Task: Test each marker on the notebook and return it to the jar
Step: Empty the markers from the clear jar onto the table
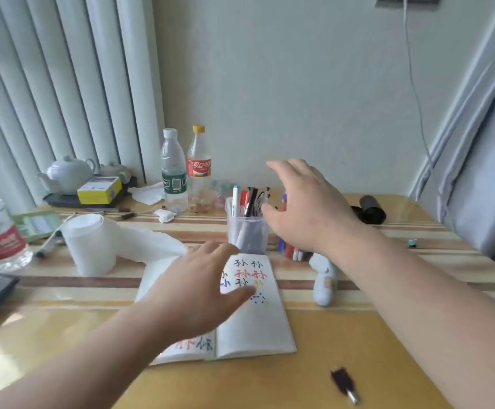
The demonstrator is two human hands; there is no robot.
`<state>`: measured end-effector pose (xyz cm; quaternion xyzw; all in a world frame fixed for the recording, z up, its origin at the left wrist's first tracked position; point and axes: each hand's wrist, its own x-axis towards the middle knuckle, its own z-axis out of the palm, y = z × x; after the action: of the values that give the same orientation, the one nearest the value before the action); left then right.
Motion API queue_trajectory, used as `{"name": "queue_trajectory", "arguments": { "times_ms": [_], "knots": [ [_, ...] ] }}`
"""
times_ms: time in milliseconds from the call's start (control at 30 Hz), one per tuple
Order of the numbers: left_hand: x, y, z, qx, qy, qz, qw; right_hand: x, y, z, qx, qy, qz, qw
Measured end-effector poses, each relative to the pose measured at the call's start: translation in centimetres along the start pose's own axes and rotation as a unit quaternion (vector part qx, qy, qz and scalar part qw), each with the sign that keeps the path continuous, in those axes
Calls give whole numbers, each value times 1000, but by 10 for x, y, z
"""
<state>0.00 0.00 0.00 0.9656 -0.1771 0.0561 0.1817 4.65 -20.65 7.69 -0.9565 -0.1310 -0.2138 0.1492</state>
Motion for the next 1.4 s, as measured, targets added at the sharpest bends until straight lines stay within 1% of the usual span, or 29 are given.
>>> {"name": "queue_trajectory", "arguments": {
  "times_ms": [67, 133, 200, 233, 300, 367, 400, 433, 467, 533, 567, 700, 800, 933, 1000, 1067, 1167, 1267, 1333, 1400],
  "knots": [
    [-14, -11, 22, 43, -123, 15, 991, -13, 3, 7, 0, 16, 0, 1000],
    [-29, -20, 44, 84, -202, 25, 975, -33, 9, 18, 5, 1, 4, 1000],
    [-32, -20, 53, 91, -201, 28, 975, -49, 16, 23, -32, -35, 18, 999],
    [-33, -19, 54, 115, -184, 40, 975, -59, 20, 24, -63, -69, 27, 995],
    [-34, -13, 52, 164, -135, 65, 975, -88, 32, 26, -108, -177, 58, 977],
    [-35, -12, 60, 170, -80, 79, 979, -120, 38, 27, -112, -291, 91, 946],
    [-34, -13, 63, 167, -70, 81, 980, -133, 41, 27, -102, -335, 105, 931],
    [-33, -15, 66, 173, -62, 80, 980, -142, 41, 27, -89, -367, 112, 919],
    [-32, -17, 69, 183, -52, 85, 978, -150, 41, 27, -72, -382, 115, 914],
    [-32, -18, 72, 198, -40, 88, 975, -157, 41, 29, -42, -361, 113, 925],
    [-32, -17, 71, 200, -46, 82, 975, -159, 41, 30, -40, -346, 108, 931],
    [-34, -21, 68, 174, -44, 67, 982, -162, 49, 40, -33, -310, 122, 942],
    [-37, -24, 66, 116, -79, 29, 990, -154, 78, 45, -40, -258, 164, 951],
    [-37, -21, 67, 101, -85, 17, 991, -123, 135, 39, -47, -182, 249, 950],
    [-37, -19, 68, 99, -95, 4, 991, -112, 156, 37, -35, -162, 280, 946],
    [-35, -17, 68, 104, -106, -4, 989, -106, 167, 39, -35, -164, 281, 945],
    [-27, -14, 57, 118, -140, -9, 983, -101, 169, 42, -43, -172, 282, 943],
    [-3, -8, 44, 116, -135, -10, 984, -92, 160, 45, -31, -113, 291, 950],
    [23, -4, 42, 120, -116, -15, 986, -86, 145, 50, 27, -77, 302, 950],
    [44, -4, 46, 106, -90, -33, 990, -79, 128, 57, 85, -80, 320, 940]
  ]
}}
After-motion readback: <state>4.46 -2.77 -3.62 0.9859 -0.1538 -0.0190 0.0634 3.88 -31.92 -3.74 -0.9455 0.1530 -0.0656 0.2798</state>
